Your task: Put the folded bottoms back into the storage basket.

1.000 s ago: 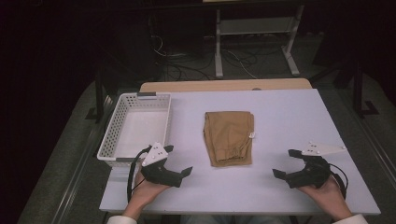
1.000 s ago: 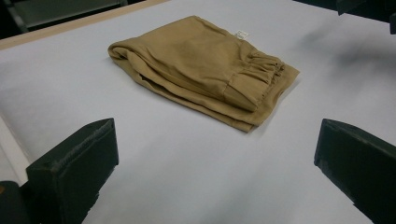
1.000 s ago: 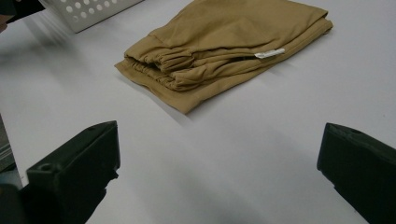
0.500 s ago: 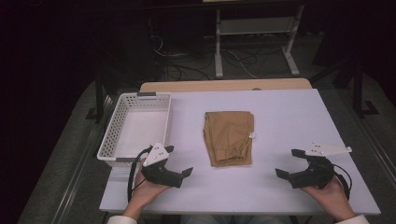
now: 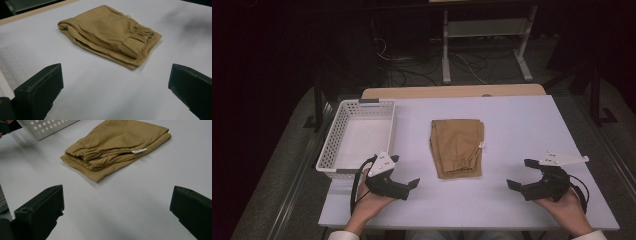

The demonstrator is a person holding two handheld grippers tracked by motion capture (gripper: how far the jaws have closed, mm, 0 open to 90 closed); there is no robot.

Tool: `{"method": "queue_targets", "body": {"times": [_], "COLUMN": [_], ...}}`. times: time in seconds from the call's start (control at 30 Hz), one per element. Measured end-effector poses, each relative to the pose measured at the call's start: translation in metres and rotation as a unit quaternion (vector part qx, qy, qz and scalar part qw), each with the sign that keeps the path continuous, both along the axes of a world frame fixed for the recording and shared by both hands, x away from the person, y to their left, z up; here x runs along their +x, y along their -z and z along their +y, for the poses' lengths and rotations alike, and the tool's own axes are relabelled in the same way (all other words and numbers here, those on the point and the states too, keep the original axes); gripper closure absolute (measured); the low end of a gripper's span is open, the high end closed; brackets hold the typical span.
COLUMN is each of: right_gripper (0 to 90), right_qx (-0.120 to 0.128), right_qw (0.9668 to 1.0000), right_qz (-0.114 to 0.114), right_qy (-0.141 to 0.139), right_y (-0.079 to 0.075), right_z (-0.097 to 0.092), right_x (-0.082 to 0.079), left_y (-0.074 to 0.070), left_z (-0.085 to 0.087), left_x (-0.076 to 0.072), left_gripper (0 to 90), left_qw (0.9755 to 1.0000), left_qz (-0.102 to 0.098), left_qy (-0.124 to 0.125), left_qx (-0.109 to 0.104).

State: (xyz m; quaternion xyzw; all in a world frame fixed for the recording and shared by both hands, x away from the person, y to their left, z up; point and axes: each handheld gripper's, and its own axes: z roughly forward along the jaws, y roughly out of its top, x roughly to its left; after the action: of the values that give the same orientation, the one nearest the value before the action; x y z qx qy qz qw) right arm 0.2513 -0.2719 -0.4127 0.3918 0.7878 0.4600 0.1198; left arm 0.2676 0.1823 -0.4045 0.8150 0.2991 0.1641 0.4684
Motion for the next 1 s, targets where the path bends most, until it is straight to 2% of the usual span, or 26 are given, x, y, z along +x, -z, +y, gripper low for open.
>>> {"method": "queue_targets", "body": {"times": [0.17,0.6,1.0], "right_gripper": [0.0,0.0,0.0], "right_qx": [-0.003,-0.01,-0.012], "right_qw": [1.0,0.9999,0.9998], "right_qz": [0.001,0.011,0.011], "right_qy": [0.001,-0.003,-0.009], "right_y": [-0.003,-0.012,-0.021], "right_z": [0.0,0.001,0.006], "right_x": [0.001,0.009,0.017], "left_y": [-0.001,-0.013,-0.024], "left_z": [-0.002,-0.006,-0.014], "left_x": [0.0,0.006,0.015], "left_gripper": [0.7,0.7,0.7], "left_qw": [1.0,0.9997,0.9993], "left_qz": [0.004,0.004,0.009], "left_qy": [0.002,0.004,0.021], "left_qx": [0.009,0.023,0.03]}}
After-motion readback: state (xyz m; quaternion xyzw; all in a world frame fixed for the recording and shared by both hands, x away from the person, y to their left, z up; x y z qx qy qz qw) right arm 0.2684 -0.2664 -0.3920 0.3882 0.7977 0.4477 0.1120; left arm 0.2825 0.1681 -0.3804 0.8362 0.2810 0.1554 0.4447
